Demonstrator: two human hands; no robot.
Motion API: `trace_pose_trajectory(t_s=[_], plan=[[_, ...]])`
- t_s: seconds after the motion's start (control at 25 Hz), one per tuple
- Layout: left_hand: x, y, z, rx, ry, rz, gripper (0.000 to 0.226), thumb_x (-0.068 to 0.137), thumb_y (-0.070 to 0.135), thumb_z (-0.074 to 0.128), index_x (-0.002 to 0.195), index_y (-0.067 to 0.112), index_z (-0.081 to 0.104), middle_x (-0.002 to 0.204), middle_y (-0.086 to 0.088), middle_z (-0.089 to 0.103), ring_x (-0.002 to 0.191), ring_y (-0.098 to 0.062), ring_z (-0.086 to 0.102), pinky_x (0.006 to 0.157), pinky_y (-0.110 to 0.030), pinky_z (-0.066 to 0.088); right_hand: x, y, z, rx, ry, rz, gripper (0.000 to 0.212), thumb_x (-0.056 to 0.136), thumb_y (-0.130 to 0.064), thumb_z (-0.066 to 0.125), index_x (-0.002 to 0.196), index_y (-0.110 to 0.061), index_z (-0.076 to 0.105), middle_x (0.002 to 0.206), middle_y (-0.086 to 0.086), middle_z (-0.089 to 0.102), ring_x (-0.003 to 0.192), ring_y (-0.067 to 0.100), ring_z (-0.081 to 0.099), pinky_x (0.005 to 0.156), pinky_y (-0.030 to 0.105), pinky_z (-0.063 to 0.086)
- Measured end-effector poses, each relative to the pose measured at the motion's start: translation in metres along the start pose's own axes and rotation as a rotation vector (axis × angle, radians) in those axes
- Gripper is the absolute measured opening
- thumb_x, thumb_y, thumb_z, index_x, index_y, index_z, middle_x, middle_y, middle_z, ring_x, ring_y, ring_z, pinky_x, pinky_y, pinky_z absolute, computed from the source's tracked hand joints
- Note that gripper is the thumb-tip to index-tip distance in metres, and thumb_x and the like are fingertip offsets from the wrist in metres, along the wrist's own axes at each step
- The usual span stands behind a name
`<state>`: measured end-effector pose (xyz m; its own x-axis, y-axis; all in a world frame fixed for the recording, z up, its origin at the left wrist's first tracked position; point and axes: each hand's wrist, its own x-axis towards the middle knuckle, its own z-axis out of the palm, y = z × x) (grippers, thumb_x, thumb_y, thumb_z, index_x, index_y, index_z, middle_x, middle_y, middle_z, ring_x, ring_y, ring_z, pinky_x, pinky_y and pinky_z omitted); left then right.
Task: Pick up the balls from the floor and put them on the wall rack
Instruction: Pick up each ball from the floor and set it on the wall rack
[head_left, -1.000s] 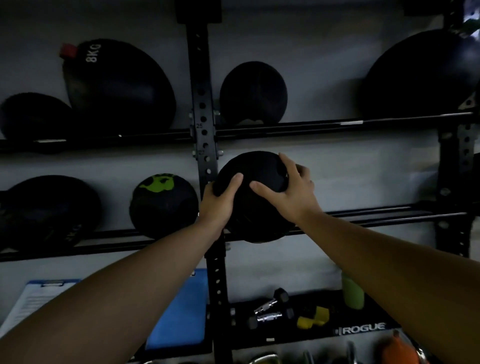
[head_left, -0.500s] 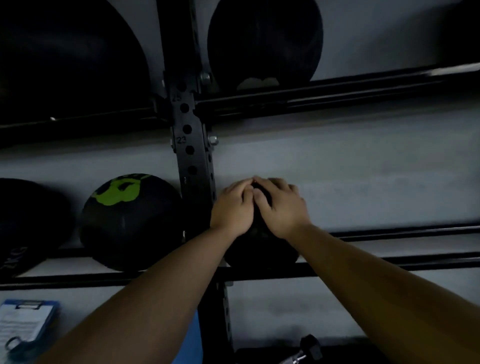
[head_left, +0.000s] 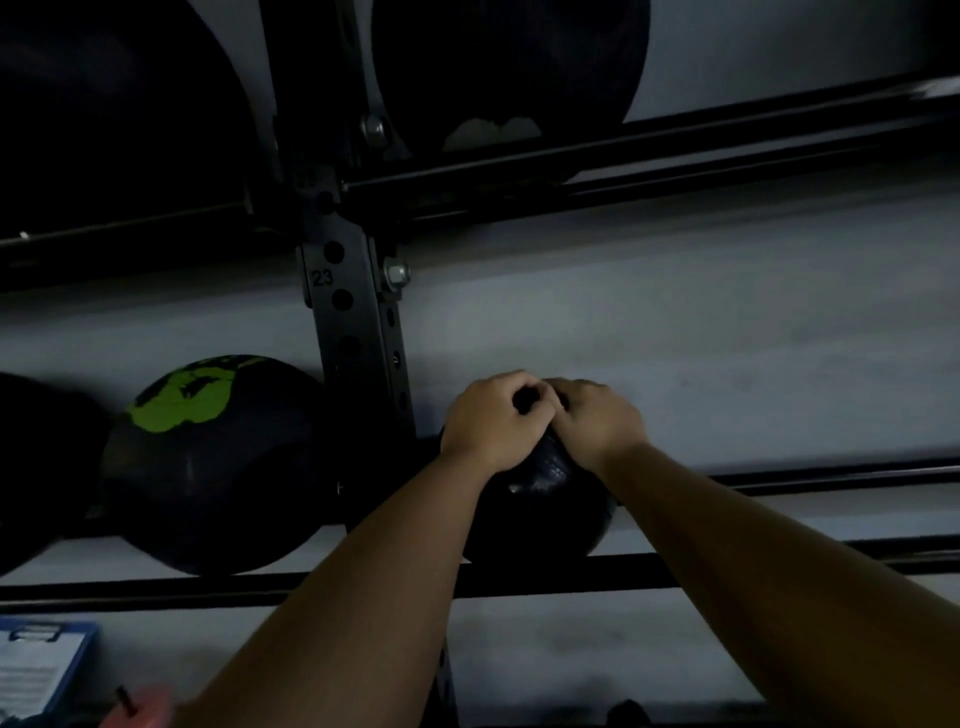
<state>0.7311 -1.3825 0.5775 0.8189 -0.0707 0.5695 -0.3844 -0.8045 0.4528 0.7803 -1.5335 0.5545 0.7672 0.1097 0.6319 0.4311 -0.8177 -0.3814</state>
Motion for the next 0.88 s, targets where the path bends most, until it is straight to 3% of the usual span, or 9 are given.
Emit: trace_pose_trajectory(t_s=[0.08, 0.16, 0.2, 0.28, 0.36, 0.52, 0.64, 0.76, 0.88], plan=[[-0.019, 0.000, -0.005, 0.145, -0.099, 0.060, 0.044, 0.094, 0.057, 0.042, 0.129, 0.043, 0.066, 0.145, 0.004, 0.066, 0.137, -0.026, 0.058, 0.107, -0.039, 0.046, -0.015, -0.014, -0.013, -0.251, -0.045, 0.027, 0.049, 0.105, -0.053, 0.022, 0.142, -0.039, 0.051, 0.132, 0.006, 0.065, 0.122, 0.033, 0.054, 0.096, 0.048, 0.039], [-0.050, -0.005, -0.019, 0.290, -0.227, 0.075, 0.064, 0.106, 0.056, 0.043, 0.166, 0.037, 0.033, 0.179, 0.003, 0.026, 0.163, -0.025, 0.021, 0.129, -0.043, 0.026, -0.038, -0.026, -0.032, -0.377, -0.130, 0.053, 0.054, 0.106, -0.055, 0.018, 0.151, -0.034, 0.039, 0.142, 0.009, 0.058, 0.129, 0.036, 0.049, 0.100, 0.052, 0.035], [-0.067, -0.009, -0.032, 0.306, -0.280, 0.062, 0.074, 0.105, 0.057, 0.049, 0.171, 0.035, 0.023, 0.181, 0.005, 0.014, 0.165, -0.022, 0.016, 0.130, -0.042, 0.023, -0.054, -0.030, -0.044, -0.434, -0.175, 0.059, 0.058, 0.105, -0.057, 0.021, 0.155, -0.032, 0.033, 0.145, 0.011, 0.055, 0.132, 0.037, 0.047, 0.102, 0.052, 0.035], [-0.099, -0.014, -0.068, 0.318, -0.326, 0.069, 0.078, 0.099, 0.057, 0.063, 0.168, 0.034, 0.033, 0.176, 0.003, 0.031, 0.155, -0.020, 0.039, 0.121, -0.034, 0.038, -0.089, -0.040, -0.073, -0.531, -0.221, 0.050, 0.067, 0.099, -0.065, 0.030, 0.156, -0.029, 0.031, 0.146, 0.013, 0.053, 0.133, 0.038, 0.044, 0.103, 0.052, 0.034], [-0.129, -0.009, -0.106, 0.326, -0.305, 0.089, 0.067, 0.096, 0.057, 0.067, 0.156, 0.034, 0.051, 0.153, 0.005, 0.060, 0.126, -0.017, 0.062, 0.099, -0.029, 0.049, -0.125, -0.056, -0.103, -0.539, -0.195, 0.055, 0.069, 0.096, -0.070, 0.037, 0.151, -0.028, 0.038, 0.142, 0.012, 0.056, 0.130, 0.037, 0.047, 0.100, 0.050, 0.037], [-0.192, 0.026, -0.167, 0.261, -0.226, 0.166, 0.039, 0.093, 0.061, 0.069, 0.124, 0.037, 0.071, 0.110, 0.021, 0.073, 0.099, -0.005, 0.068, 0.081, -0.029, 0.054, -0.202, -0.106, -0.165, -0.452, -0.122, 0.082, 0.063, 0.091, -0.074, 0.041, 0.134, -0.030, 0.056, 0.128, 0.006, 0.064, 0.123, 0.032, 0.051, 0.092, 0.046, 0.039], [-0.241, 0.063, -0.188, 0.311, -0.221, 0.289, 0.035, 0.091, 0.063, 0.070, 0.117, 0.040, 0.071, 0.101, 0.025, 0.068, 0.083, 0.009, 0.057, 0.067, -0.024, 0.045, -0.265, -0.141, -0.208, -0.381, -0.092, 0.102, 0.061, 0.088, -0.074, 0.045, 0.132, -0.035, 0.057, 0.125, 0.001, 0.066, 0.123, 0.028, 0.051, 0.089, 0.043, 0.037], [-0.279, 0.109, -0.204, 0.286, -0.238, 0.340, 0.037, 0.090, 0.063, 0.071, 0.118, 0.039, 0.070, 0.107, 0.020, 0.069, 0.082, 0.003, 0.058, 0.066, -0.026, 0.046, -0.320, -0.162, -0.264, -0.457, -0.113, 0.127, 0.059, 0.091, -0.067, 0.050, 0.139, -0.033, 0.053, 0.126, 0.002, 0.066, 0.126, 0.029, 0.051, 0.091, 0.043, 0.038], [-0.312, 0.163, -0.213, 0.214, -0.235, 0.348, 0.037, 0.090, 0.063, 0.071, 0.116, 0.036, 0.071, 0.111, 0.016, 0.074, 0.093, -0.010, 0.067, 0.080, -0.031, 0.055, -0.373, -0.167, -0.328, -0.507, -0.071, 0.177, 0.057, 0.093, -0.063, 0.052, 0.141, -0.032, 0.052, 0.128, 0.002, 0.065, 0.126, 0.029, 0.051, 0.089, 0.042, 0.037]])
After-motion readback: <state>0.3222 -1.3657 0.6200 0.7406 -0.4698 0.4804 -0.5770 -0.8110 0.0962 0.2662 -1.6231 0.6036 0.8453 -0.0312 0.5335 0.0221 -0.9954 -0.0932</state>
